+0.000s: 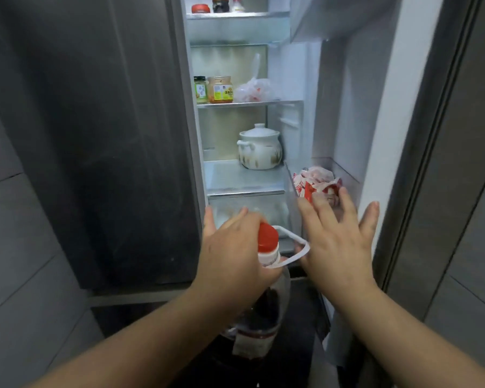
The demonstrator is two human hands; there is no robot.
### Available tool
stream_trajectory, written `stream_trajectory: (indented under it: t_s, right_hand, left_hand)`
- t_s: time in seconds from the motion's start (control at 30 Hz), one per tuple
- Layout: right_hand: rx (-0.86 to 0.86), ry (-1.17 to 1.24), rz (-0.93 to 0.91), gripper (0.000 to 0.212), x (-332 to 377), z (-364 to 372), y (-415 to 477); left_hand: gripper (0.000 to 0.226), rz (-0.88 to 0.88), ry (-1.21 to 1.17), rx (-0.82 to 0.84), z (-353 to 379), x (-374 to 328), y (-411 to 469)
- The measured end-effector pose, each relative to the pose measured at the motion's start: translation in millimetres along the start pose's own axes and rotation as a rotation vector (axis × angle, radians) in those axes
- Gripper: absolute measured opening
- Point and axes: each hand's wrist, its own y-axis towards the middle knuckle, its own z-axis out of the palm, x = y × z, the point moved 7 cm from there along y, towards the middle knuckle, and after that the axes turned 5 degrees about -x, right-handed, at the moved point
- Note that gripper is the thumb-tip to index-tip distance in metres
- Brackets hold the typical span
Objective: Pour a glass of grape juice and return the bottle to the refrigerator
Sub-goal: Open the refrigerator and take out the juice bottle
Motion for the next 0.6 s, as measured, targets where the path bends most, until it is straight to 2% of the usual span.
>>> stream_trajectory:
  t_s: [0.13, 0.4, 0.47, 0.57, 0.6]
  right_hand:
    - [-0.056, -0.039, -0.021, 0.074, 42.0, 8.6, 11.4]
    - [-0.044, -0.148, -0.104, 0.088, 94.1, 14.1, 19.8]
    - [-0.123, -0.187, -0.107, 0.078, 95.0, -6.5, 15.0]
    - [-0.27, -0.198, -0.038, 0.049, 85.1, -35.2, 9.4]
    - [-0.286, -0.2, -0.019, 0.05, 79.7, -36.9, 9.8]
  left_hand:
    - [0.044, 0.082, 0.099, -0.021, -19.5, 43.0, -8.5]
    - [0.04, 0.155, 0.202, -0.002, -47.4, 93.6, 0.3]
    - [0.04, 0.162, 0.201, 0.02, -49.1, 98.5, 2.6]
    - [0.041, 0.16, 0.188, 0.067, -46.9, 105.7, 3.7]
    - [0.04, 0.167, 0.184, 0.068, -46.3, 106.7, 3.0]
